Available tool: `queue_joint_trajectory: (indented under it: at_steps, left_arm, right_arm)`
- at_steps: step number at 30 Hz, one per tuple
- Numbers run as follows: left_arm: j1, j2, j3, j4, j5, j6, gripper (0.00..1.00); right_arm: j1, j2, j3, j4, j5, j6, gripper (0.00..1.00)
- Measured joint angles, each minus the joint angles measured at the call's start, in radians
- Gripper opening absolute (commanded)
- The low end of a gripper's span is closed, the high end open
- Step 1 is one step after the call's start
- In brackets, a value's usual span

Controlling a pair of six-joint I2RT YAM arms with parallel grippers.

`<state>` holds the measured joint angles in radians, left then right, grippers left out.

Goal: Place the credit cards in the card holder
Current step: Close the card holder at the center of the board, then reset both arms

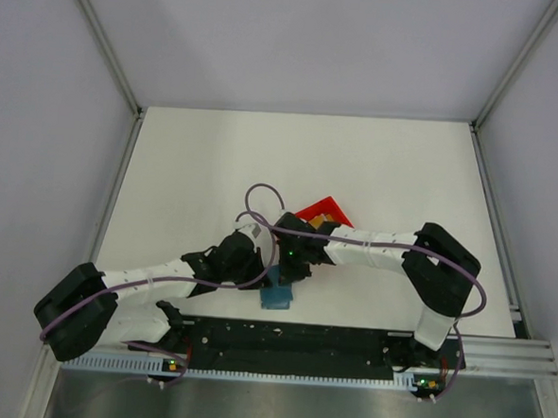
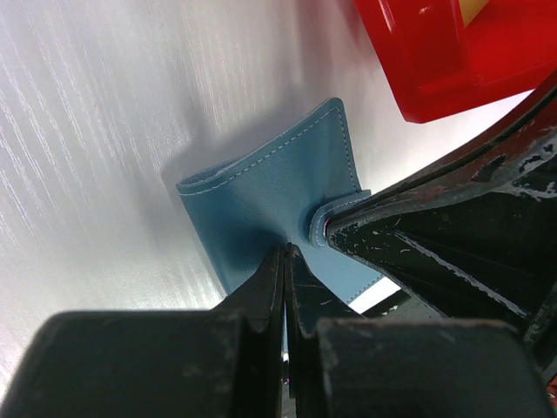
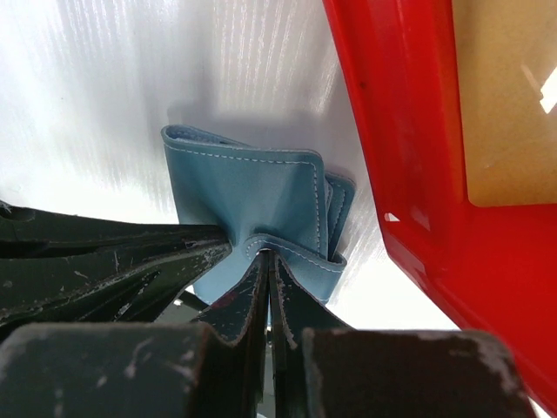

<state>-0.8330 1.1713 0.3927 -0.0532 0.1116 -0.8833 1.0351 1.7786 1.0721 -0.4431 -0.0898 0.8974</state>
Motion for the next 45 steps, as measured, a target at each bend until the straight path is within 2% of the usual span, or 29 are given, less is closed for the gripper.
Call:
queue_joint_trajectory:
  at_steps: [11,13,14,16,17,19,21,22,23,27,31,33,37,41,45]
  left_arm:
    - [0.0,-0.002,0.0,-0.002,0.0,0.0,0.0]
    - [0.0,-0.007,0.0,-0.004,-0.003,0.0,0.06]
    - [0.0,-0.011,0.0,-0.007,-0.006,0.0,0.12]
    - [-0.002,-0.027,0.0,-0.021,-0.022,0.005,0.29]
    - [-0.002,-0.042,0.0,-0.031,-0.031,0.009,0.38]
    - [-0.005,-0.079,0.003,-0.057,-0.066,0.019,0.62]
    - [-0.005,-0.112,0.019,-0.098,-0.11,0.031,0.74]
    - [-0.005,-0.126,0.03,-0.116,-0.131,0.037,0.91]
    - [-0.005,-0.139,0.046,-0.137,-0.154,0.042,0.98]
    - [-0.005,-0.169,0.122,-0.22,-0.276,0.051,0.98]
    - [0.013,-0.174,0.17,-0.298,-0.4,0.054,0.98]
    - [0.035,-0.174,0.183,-0.332,-0.446,0.058,0.98]
    - [0.125,-0.177,0.198,-0.377,-0.499,0.073,0.98]
    - [0.234,-0.2,0.2,-0.392,-0.518,0.088,0.98]
    - [0.292,-0.232,0.205,-0.397,-0.555,0.118,0.98]
  right_arm:
    - [-0.009,0.056,0.083,-0.101,-0.021,-0.029,0.01]
    - [-0.009,0.039,0.072,-0.085,-0.018,-0.032,0.12]
    - [-0.008,0.018,0.055,-0.064,-0.013,-0.032,0.17]
    - [-0.004,-0.029,-0.009,0.016,0.006,-0.034,0.41]
    - [0.003,-0.067,-0.056,0.069,0.032,-0.04,0.48]
    - [0.008,-0.135,-0.119,0.128,0.086,-0.057,0.52]
    - [0.002,-0.224,-0.184,0.175,0.145,-0.092,0.55]
    - [0.0,-0.272,-0.208,0.186,0.17,-0.105,0.57]
    - [-0.004,-0.33,-0.231,0.202,0.2,-0.118,0.58]
    - [-0.007,-0.533,-0.325,0.239,0.296,-0.129,0.69]
    - [-0.062,-0.776,-0.46,0.207,0.384,-0.112,0.86]
    - [-0.147,-0.921,-0.533,0.166,0.419,-0.106,0.99]
    - [-0.373,-1.132,-0.622,0.082,0.453,-0.119,0.99]
    - [-0.584,-1.162,-0.631,0.037,0.425,-0.176,0.99]
    - [-0.738,-1.025,-0.616,0.012,0.399,-0.252,0.99]
